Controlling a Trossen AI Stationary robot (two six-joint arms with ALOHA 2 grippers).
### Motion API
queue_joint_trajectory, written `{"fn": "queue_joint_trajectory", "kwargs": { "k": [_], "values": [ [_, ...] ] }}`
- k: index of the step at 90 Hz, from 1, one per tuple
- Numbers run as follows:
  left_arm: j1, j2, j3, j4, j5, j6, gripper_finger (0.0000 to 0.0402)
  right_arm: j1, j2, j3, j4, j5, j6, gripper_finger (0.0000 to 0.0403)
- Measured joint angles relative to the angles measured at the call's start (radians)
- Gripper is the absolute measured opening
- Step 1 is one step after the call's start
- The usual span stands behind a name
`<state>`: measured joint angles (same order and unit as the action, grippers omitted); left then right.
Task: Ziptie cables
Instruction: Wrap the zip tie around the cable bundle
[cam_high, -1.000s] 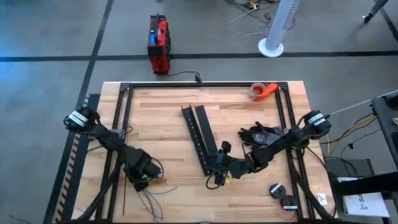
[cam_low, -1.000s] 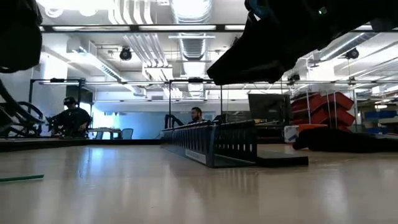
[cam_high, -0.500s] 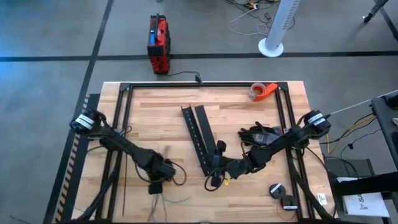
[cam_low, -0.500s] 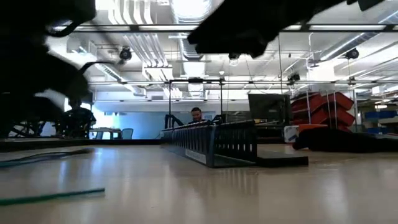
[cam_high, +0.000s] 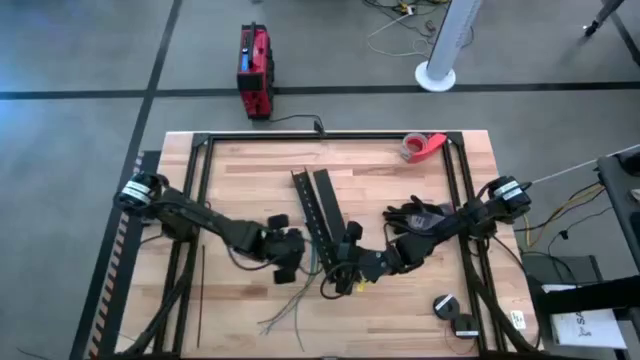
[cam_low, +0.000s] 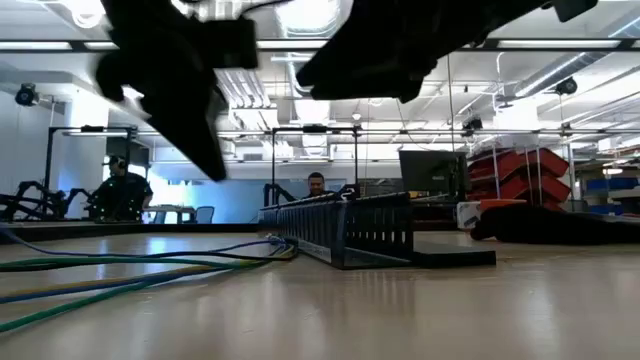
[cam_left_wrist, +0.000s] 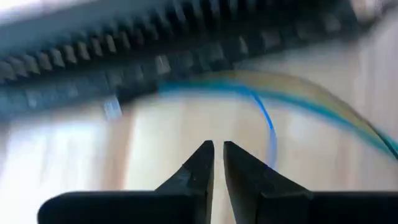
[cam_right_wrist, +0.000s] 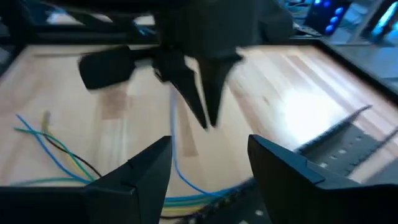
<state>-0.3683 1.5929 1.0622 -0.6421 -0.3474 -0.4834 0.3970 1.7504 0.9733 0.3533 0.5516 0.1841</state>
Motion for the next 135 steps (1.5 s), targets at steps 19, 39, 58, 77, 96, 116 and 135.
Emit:
{"fn": "queue_joint_trajectory", "kwargs": {
  "k": [19,39,58,77,96,116,135],
  "values": [
    [-0.054,-0.105,-0.123,0.038,-0.171,-0.152,0.0021,-0.03,0.12,0.071,-0.003,-0.034,0.052,0.0199],
    [-0.036,-0.194,-0.285,0.244,-0.446,-0.136,0.0021,-0.058,0.266,0.353,-0.456,-0.028,0.055,0.0199],
    [0.012,-0.307,-0.388,0.243,-0.613,-0.084,0.0021,-0.079,0.375,0.562,-0.88,-0.017,-0.005,0.02],
    [0.025,-0.37,-0.475,0.35,-0.535,-0.136,0.0021,-0.087,0.358,0.575,-1.229,0.035,0.005,0.0197],
    [0.024,-0.35,-0.597,0.609,-0.39,-0.115,0.0021,-0.092,0.294,0.541,-1.288,0.096,0.11,0.0196],
    [0.024,-0.249,-0.673,0.963,-0.334,0.008,0.0021,-0.085,0.281,0.499,-0.918,0.084,0.166,0.0192],
    [0.021,-0.223,-0.657,0.922,-0.287,0.033,0.0021,-0.16,0.324,0.437,-0.629,-0.024,0.346,0.0174]
  ]
}}
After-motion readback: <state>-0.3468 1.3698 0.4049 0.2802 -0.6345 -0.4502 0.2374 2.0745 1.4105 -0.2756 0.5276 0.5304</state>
